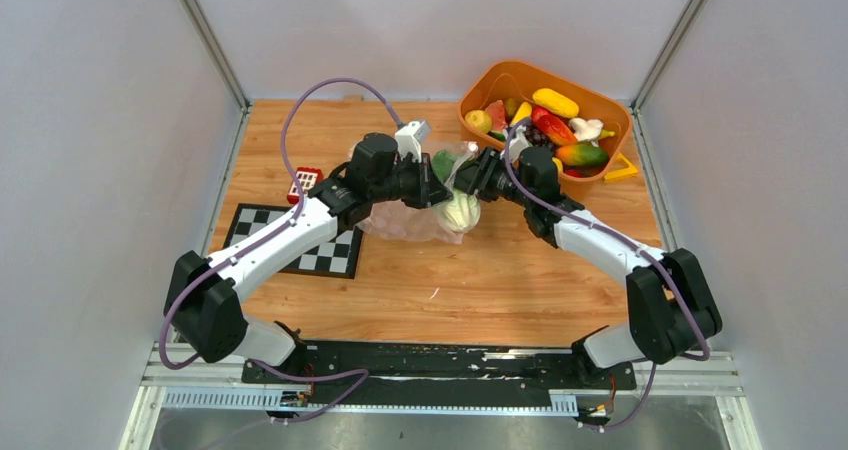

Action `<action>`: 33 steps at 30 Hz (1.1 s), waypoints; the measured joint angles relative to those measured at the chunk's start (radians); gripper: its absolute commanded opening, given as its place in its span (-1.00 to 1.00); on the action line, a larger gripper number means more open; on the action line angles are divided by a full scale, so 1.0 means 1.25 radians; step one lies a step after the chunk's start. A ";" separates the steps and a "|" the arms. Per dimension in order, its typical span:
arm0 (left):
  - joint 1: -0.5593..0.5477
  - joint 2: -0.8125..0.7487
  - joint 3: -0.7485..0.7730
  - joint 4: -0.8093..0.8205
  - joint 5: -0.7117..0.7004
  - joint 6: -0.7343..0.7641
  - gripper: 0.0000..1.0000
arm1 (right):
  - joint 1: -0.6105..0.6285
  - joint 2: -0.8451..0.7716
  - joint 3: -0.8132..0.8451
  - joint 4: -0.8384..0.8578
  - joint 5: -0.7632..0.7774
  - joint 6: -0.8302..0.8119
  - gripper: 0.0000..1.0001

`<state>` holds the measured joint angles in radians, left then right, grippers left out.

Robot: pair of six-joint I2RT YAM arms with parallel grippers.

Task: Place the food in the zip-top bag and seal the zipper
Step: Place the fake vegetable in the zipper food storage bag.

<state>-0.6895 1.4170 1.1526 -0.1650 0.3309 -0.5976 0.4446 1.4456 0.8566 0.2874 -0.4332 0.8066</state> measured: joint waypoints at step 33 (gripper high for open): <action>0.020 -0.083 -0.031 0.070 -0.053 -0.139 -1.00 | 0.098 -0.137 0.184 -0.280 0.137 -0.390 0.55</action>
<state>-0.6647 1.3132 1.1145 -0.0776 0.2642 -0.7712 0.5671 1.2739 1.0870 -0.0624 -0.2615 0.3191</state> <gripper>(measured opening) 0.007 0.762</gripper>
